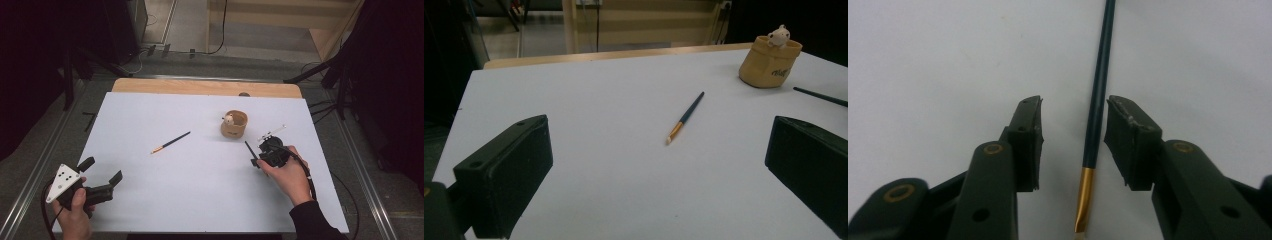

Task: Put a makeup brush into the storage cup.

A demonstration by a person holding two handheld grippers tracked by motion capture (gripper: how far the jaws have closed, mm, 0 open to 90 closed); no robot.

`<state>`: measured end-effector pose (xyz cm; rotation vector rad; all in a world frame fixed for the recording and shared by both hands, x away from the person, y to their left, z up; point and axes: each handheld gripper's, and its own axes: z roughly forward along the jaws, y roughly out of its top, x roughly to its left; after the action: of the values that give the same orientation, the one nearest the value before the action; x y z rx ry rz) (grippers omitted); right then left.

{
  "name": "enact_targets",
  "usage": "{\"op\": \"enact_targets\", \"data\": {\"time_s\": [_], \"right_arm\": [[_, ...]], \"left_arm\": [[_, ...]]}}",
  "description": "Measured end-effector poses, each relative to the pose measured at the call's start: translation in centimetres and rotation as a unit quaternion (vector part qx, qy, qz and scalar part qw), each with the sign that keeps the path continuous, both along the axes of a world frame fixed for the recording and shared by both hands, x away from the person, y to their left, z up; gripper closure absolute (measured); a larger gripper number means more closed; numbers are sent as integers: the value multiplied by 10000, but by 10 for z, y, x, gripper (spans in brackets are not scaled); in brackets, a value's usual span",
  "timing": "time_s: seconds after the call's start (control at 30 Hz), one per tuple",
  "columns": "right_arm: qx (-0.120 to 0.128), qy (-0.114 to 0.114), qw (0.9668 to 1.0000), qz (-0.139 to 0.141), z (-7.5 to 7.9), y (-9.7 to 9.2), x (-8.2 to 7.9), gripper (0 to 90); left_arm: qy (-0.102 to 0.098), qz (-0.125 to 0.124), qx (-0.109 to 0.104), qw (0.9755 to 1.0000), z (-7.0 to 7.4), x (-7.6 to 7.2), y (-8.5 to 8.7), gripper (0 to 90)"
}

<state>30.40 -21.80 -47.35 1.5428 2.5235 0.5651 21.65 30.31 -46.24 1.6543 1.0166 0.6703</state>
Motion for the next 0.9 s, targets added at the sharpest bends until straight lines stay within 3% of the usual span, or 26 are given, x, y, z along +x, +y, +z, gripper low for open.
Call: {"op": "enact_targets", "data": {"time_s": [0.47, 0.9], "right_arm": [[-235, 210, 9994, -150, -5, 3, 5, 686], [-268, 331, 9988, -234, -9, 5, 8, 725]], "left_arm": [[-12, 44, -21, 10000, 0, 0, 2, 0], [-13, 40, -12, 10000, 0, 0, 1, 0]]}}
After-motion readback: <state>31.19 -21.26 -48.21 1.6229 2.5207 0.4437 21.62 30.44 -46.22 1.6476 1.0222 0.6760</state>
